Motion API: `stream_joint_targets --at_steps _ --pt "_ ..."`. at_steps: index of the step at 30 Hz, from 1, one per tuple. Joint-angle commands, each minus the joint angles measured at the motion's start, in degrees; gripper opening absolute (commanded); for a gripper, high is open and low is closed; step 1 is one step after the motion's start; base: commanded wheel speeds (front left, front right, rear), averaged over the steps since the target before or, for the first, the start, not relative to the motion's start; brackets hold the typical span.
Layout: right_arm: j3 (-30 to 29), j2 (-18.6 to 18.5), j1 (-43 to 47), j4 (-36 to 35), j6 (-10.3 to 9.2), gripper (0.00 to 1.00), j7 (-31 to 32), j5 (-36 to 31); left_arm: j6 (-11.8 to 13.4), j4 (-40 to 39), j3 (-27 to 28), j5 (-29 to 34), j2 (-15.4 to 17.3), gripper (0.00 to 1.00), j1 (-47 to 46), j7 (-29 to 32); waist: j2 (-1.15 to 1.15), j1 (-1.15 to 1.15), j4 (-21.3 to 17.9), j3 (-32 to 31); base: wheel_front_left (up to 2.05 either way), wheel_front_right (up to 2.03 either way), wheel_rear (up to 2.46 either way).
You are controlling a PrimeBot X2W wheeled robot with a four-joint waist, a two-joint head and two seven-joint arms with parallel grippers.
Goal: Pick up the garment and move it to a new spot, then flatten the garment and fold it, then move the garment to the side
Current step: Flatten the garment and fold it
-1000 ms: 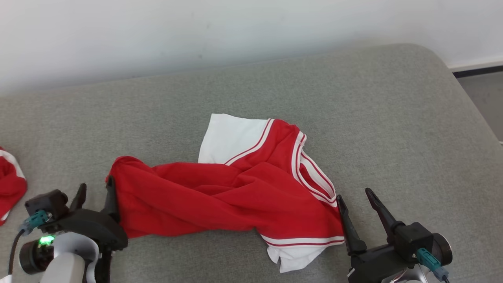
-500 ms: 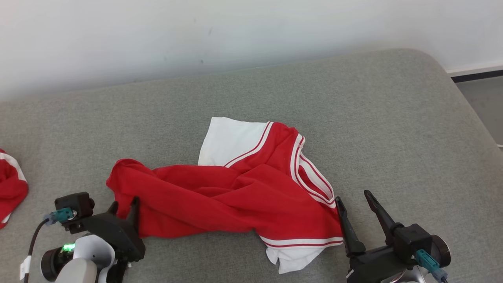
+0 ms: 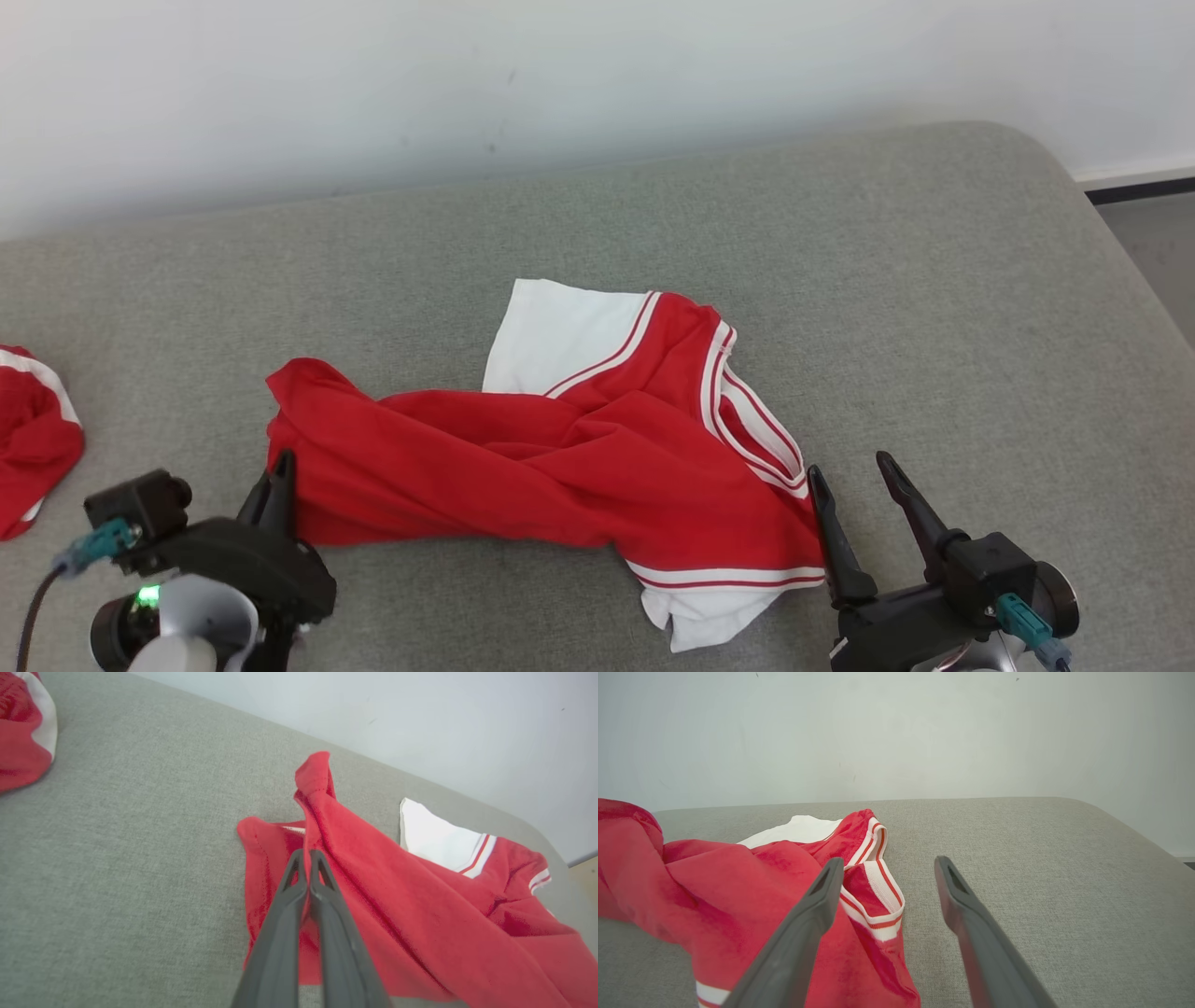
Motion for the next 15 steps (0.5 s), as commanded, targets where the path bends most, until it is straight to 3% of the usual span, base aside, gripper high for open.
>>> stream_joint_targets --at_steps 1,5,10,15 --pt "-0.3 0.1 0.4 0.1 -0.13 1.0 -0.3 -0.2 -0.2 -1.8 0.3 -0.1 -0.2 0.0 2.0 -1.0 0.0 0.0 0.6 -0.5 0.0 0.0 0.0" --pt "-0.4 0.2 1.0 0.2 -0.13 1.0 -0.2 0.0 0.3 -8.6 1.0 -0.8 -0.7 0.0 7.2 -2.7 0.0 0.0 1.7 -1.2 0.0 0.0 0.0" --pt "-0.7 0.2 1.4 0.0 -0.13 1.0 0.0 0.0 -1.7 -15.8 3.1 -4.7 -3.2 0.0 13.4 -7.0 0.0 0.0 2.5 -1.7 0.0 0.0 0.0" --pt "-0.5 0.2 1.3 -0.1 -0.13 1.0 0.1 0.0 -2.3 -16.5 4.4 -6.5 -4.3 0.0 18.6 -10.1 0.0 0.0 2.6 -2.0 0.0 0.0 0.0"
